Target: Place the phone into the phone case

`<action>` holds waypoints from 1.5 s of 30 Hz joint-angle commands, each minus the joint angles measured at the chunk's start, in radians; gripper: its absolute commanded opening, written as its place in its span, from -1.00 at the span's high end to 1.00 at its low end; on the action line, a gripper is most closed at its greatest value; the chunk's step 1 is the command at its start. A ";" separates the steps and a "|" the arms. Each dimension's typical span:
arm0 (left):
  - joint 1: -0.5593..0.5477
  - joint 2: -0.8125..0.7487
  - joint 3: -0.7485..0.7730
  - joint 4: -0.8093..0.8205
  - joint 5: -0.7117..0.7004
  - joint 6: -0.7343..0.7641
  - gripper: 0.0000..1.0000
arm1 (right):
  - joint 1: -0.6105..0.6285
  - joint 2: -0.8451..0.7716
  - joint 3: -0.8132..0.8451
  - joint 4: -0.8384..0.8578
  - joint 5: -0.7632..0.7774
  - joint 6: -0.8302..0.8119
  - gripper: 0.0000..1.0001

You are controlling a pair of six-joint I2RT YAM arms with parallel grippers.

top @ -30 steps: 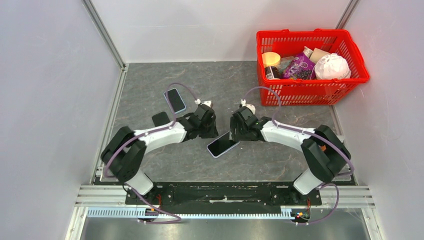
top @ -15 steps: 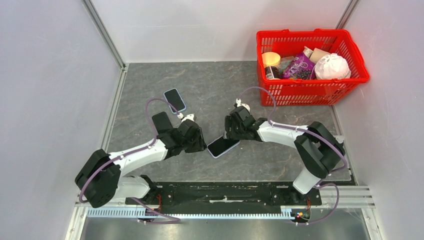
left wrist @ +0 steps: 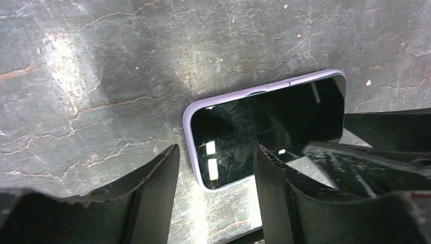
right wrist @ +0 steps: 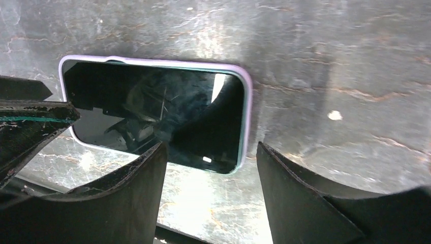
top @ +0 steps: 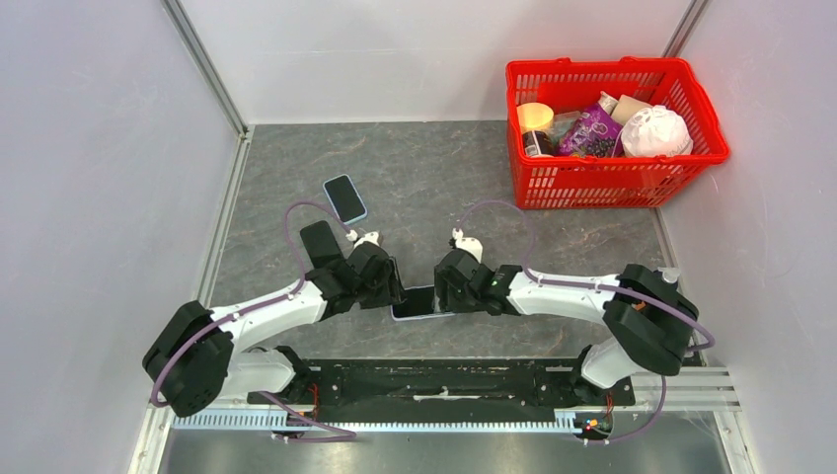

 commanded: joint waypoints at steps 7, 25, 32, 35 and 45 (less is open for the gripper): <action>0.000 -0.017 -0.015 -0.064 -0.070 -0.027 -0.15 | -0.029 -0.108 0.011 -0.134 0.058 0.031 -0.11; -0.004 0.005 -0.022 -0.042 -0.076 -0.025 -0.04 | -0.029 0.022 0.056 -0.156 -0.011 0.040 0.55; -0.004 0.025 -0.016 -0.037 -0.076 -0.018 -0.01 | -0.020 0.069 0.047 -0.188 -0.024 0.055 0.77; -0.004 0.035 -0.013 -0.031 -0.073 -0.018 -0.01 | -0.006 0.104 0.049 -0.187 -0.030 0.059 0.83; -0.004 0.043 -0.014 -0.033 -0.082 -0.015 -0.01 | 0.027 0.142 0.087 -0.268 0.039 0.073 0.73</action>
